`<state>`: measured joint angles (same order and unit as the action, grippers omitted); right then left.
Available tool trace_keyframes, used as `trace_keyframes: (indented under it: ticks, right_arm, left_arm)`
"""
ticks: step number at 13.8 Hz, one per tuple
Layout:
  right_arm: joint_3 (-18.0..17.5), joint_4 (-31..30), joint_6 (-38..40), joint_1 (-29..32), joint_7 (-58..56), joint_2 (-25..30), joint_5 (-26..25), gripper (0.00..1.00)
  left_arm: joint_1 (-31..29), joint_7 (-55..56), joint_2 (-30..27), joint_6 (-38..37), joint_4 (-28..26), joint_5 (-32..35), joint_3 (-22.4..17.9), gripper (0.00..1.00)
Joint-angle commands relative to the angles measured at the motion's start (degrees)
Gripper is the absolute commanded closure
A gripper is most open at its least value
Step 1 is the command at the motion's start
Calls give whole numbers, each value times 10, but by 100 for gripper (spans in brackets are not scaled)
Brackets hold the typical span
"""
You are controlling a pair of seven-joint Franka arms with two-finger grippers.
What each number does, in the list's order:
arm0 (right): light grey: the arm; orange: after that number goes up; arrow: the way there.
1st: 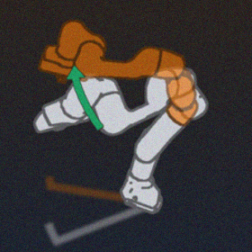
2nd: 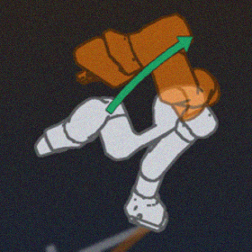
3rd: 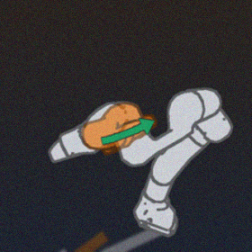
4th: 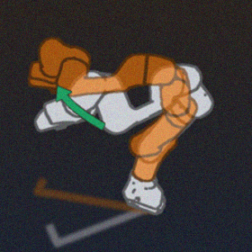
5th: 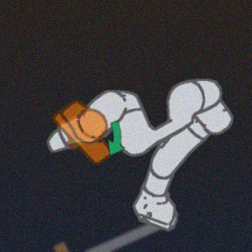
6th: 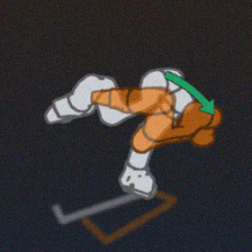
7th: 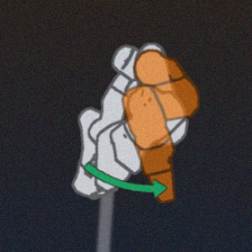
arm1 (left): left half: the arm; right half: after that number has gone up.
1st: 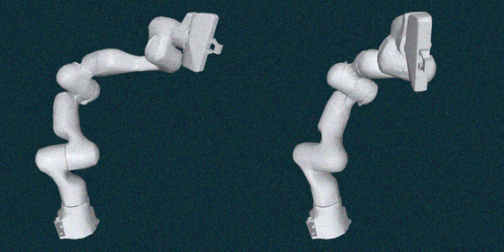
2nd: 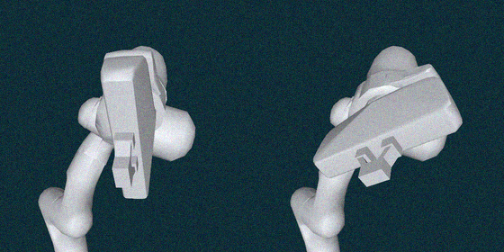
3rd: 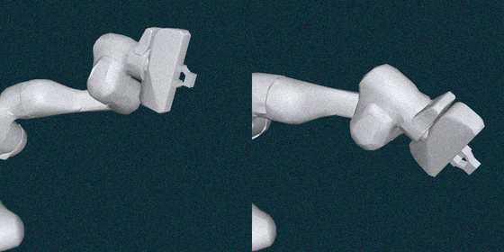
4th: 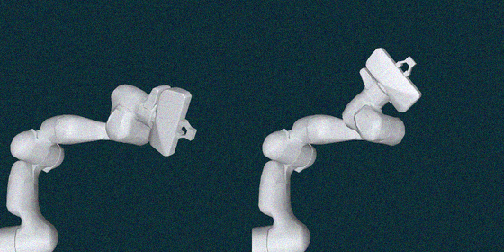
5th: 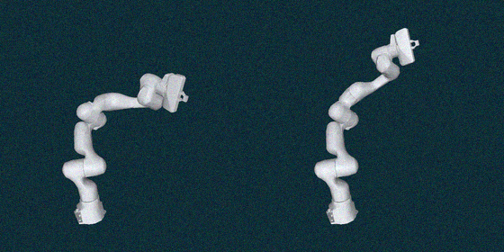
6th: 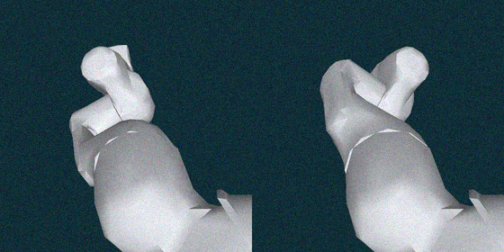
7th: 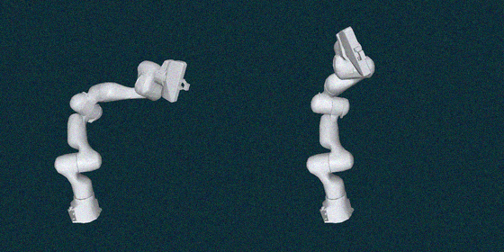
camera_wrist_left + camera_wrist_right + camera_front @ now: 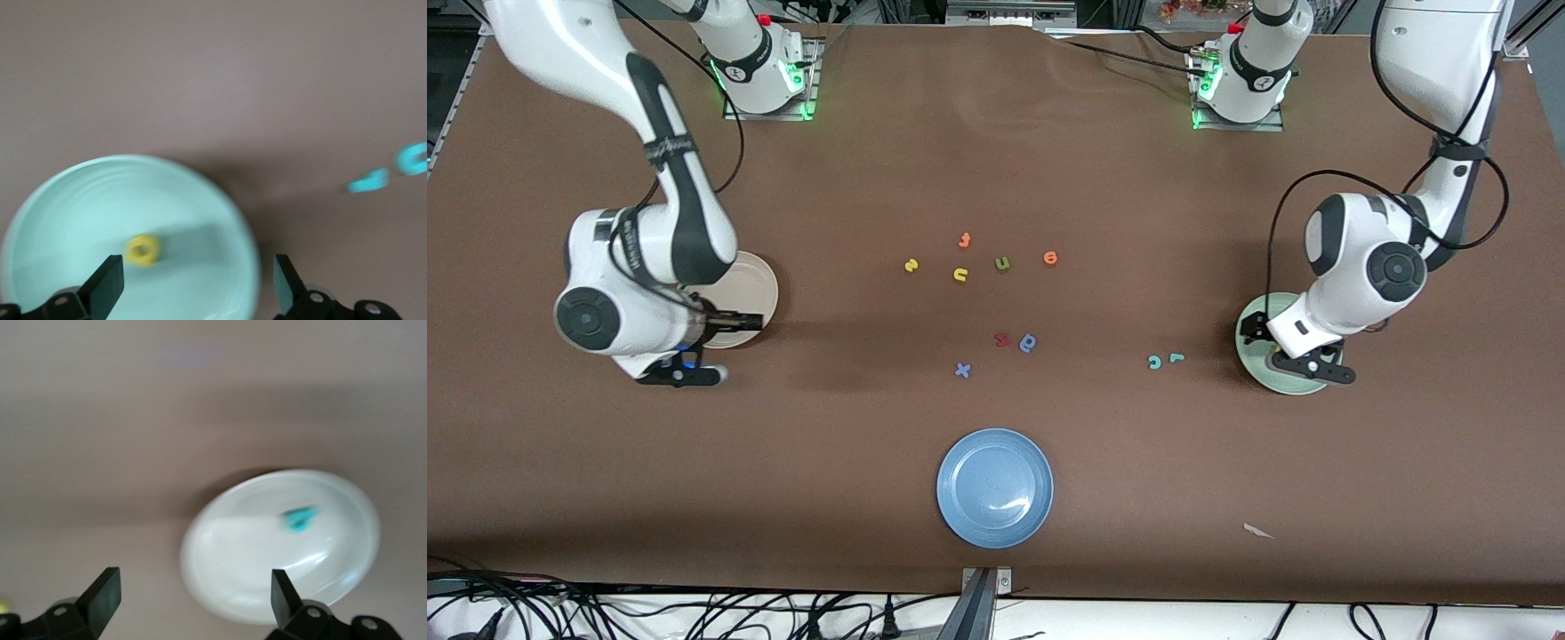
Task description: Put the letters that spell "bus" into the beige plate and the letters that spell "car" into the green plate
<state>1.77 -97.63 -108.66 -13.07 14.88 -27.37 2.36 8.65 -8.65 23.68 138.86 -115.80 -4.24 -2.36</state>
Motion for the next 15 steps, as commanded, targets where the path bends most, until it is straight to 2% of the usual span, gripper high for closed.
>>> trace_keyframes:
  ticks: [1, 3, 5, 7, 9, 12, 15]
  right_arm:
    - [-73, -6, 2, -1, 155, 3, 7, 1]
    - [-117, -9, -18, -18, 275, -3, 7, 1]
    - [-125, -25, -58, -59, 361, -15, 7, 1]
    - [-127, -82, -147, -79, 406, -25, 7, 1]
    - [-130, -147, -245, -100, 438, -32, 7, 1]
    - [-137, -165, -259, -117, 485, -37, 7, 1]
    - [-142, -178, -259, -117, 488, -35, 7, 8]
  left_arm:
    - [24, 73, 21, -2, 29, -23, 33, 2]
    - [48, 121, 38, 4, 40, -18, 45, 2]
    - [59, 124, 55, 17, 43, -17, 45, 2]
    - [66, 124, 73, 54, 43, -16, 45, 3]
    - [66, 118, 80, 55, 44, -10, 44, 4]
    - [62, 117, 79, 54, 44, 18, 38, 4]
    - [59, 116, 80, 55, 44, 33, 33, 4]
